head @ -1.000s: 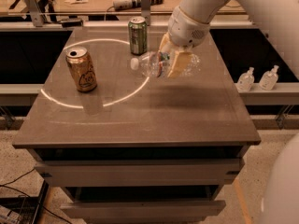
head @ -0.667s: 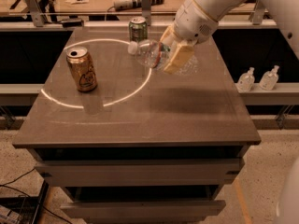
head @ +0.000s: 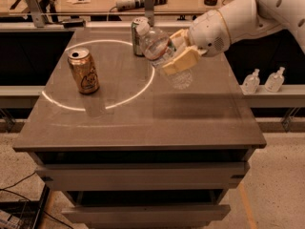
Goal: Place water bottle upright
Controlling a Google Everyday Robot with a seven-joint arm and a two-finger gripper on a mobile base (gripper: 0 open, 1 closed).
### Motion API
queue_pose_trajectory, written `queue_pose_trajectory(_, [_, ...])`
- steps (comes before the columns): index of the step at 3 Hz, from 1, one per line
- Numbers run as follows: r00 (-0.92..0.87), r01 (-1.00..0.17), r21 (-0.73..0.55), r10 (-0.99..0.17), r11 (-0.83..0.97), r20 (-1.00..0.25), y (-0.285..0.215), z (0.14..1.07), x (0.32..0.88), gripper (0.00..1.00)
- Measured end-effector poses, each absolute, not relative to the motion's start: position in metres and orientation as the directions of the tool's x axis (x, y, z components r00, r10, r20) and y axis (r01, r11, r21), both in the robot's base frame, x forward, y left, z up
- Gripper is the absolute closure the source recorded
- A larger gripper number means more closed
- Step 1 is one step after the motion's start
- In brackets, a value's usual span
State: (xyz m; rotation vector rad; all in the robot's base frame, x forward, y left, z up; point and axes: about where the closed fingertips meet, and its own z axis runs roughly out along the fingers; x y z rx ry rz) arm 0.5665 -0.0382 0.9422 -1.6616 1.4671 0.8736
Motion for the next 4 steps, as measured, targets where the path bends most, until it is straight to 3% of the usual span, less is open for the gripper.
queue_pose_trajectory(1, [0.085, -0.996, -0.094, -0.331, 0.009, -0.940, -0.039, 0.944, 0.560, 1.00])
queue_pose_trajectory(2, [0.106, -0.983, -0.139, -0.250, 0.117, -0.962, -0.043, 0.937, 0.555, 1.00])
queue_pose_trajectory(4, [0.123, -0.923, -0.183, -0.191, 0.338, -0.974, -0.045, 0.910, 0.560, 1.00])
